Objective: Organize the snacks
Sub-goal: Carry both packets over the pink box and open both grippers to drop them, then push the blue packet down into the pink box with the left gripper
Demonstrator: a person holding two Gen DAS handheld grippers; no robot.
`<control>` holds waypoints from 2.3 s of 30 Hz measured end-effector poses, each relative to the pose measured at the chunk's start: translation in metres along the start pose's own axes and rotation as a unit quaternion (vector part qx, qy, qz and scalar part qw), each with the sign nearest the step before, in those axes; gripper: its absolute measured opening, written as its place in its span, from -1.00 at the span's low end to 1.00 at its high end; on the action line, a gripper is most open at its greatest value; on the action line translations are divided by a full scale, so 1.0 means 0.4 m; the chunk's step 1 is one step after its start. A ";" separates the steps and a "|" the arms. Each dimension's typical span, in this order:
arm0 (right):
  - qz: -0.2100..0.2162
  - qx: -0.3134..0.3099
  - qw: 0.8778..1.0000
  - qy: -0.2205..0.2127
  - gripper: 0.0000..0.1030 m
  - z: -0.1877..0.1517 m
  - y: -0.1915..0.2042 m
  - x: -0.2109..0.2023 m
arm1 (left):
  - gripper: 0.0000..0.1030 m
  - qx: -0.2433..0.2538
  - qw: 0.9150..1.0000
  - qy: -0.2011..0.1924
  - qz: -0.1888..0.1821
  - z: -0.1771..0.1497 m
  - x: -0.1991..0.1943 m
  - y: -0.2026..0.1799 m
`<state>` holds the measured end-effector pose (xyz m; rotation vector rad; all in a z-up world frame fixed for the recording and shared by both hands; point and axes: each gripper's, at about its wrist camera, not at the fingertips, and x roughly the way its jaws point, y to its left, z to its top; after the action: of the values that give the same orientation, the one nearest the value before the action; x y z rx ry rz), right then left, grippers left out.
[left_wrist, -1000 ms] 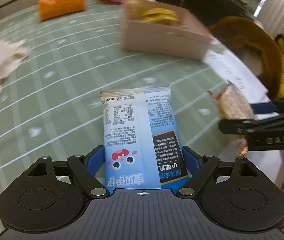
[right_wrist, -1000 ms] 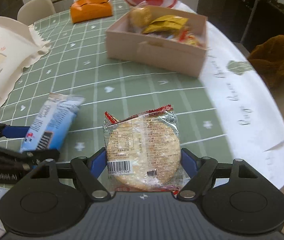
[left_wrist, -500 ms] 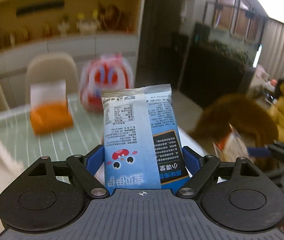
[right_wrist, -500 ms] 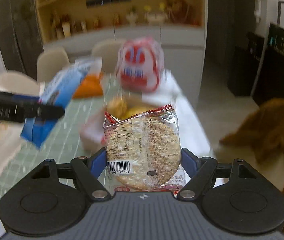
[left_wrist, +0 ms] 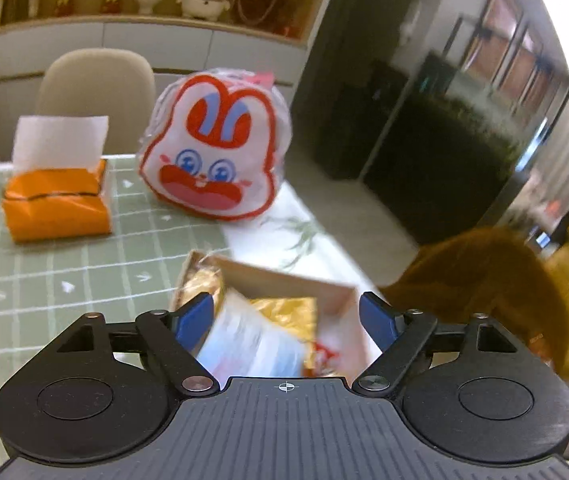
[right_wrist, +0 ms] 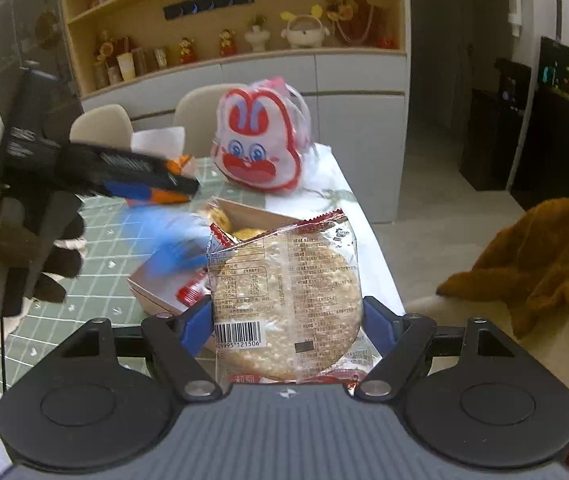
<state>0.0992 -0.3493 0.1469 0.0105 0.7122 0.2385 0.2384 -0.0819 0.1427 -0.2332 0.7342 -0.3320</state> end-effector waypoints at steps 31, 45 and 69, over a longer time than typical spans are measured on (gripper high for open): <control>0.132 0.146 0.967 0.163 0.63 0.139 0.045 0.386 | 0.43 -0.145 0.985 0.072 0.059 -0.178 -0.048 0.195; 0.131 0.171 0.952 0.216 -0.21 0.104 0.089 0.533 | -0.14 -0.083 0.990 0.094 0.066 -0.151 0.011 0.169; 0.002 0.078 0.992 0.099 -0.02 0.201 0.011 0.495 | -0.34 -0.033 0.997 0.049 0.059 -0.095 0.031 0.154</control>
<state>0.2950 -0.2956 0.0804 0.1389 0.9283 0.1879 0.2339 -0.0333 0.0879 -0.2367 0.8534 -0.2087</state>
